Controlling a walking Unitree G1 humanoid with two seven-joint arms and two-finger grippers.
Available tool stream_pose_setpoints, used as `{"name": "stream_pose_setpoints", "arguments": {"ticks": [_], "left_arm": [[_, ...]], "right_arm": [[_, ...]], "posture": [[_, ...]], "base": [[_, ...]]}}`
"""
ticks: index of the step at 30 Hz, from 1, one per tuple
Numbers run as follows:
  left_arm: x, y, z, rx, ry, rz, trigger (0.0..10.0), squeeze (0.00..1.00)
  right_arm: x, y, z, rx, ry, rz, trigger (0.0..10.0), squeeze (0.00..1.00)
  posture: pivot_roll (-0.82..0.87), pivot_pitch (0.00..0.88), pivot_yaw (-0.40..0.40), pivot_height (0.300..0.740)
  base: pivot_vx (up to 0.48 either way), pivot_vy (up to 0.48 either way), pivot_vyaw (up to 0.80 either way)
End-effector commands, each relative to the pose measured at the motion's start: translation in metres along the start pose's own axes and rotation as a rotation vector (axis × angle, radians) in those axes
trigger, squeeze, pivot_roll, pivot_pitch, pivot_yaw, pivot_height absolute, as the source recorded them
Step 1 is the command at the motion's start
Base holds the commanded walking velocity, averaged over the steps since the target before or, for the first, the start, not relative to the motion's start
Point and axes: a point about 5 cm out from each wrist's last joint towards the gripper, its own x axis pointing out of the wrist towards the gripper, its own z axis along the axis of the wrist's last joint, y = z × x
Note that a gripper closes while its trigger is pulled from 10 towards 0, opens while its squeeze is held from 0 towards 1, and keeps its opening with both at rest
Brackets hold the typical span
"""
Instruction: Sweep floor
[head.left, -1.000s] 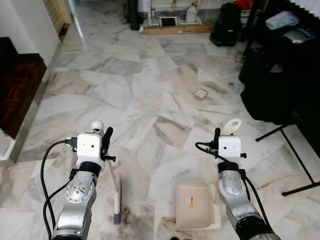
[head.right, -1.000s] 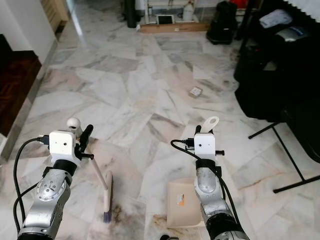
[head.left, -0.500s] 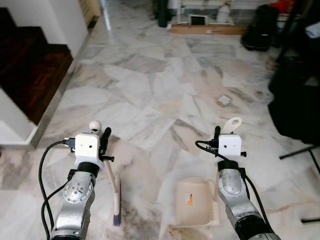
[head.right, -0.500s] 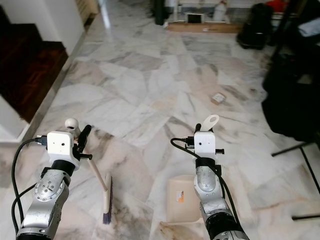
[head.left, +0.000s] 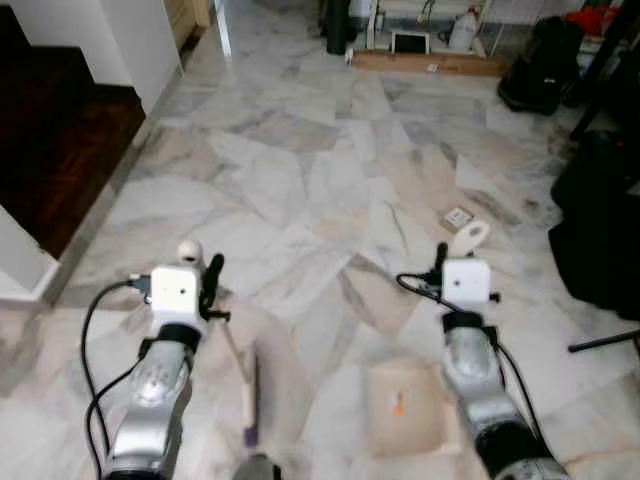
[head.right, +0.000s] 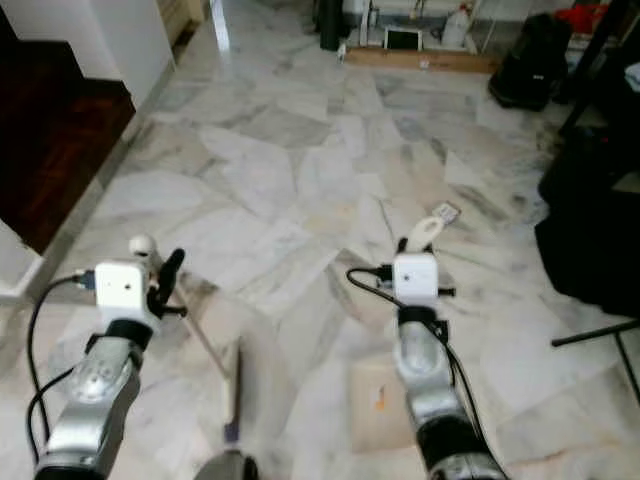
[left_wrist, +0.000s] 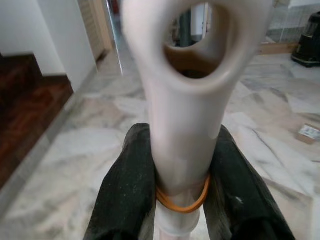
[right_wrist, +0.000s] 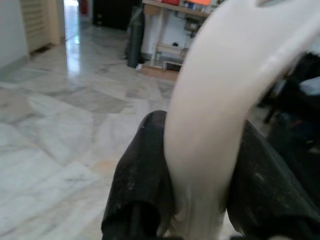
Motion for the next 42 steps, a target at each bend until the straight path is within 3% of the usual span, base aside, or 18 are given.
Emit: {"name": "stream_pose_setpoints", "arguments": {"ticks": [1,25,42], "left_arm": [[0.001,-0.002,0.005,0.012,-0.027,-0.005,10.0,0.0],[0.004,-0.004,0.006,0.01,-0.035,-0.018,10.0,0.0],[0.003,-0.004,0.007,0.009,-0.037,-0.001,10.0,0.0]], "right_arm": [[0.002,-0.009,0.004,0.006,-0.021,-0.025,10.0,0.0],[0.0,0.001,0.006,0.003,-0.038,0.032,10.0,0.0],[0.002,0.007,0.011,-0.002,-0.059,0.089,10.0,0.0]], "posture": [[0.11,0.179,0.012,0.74],[0.11,0.142,0.016,0.74],[0.11,0.184,0.006,0.74]], "base": [[0.368,0.0,0.0],[0.364,0.0,0.0],[0.364,0.0,0.13]]}}
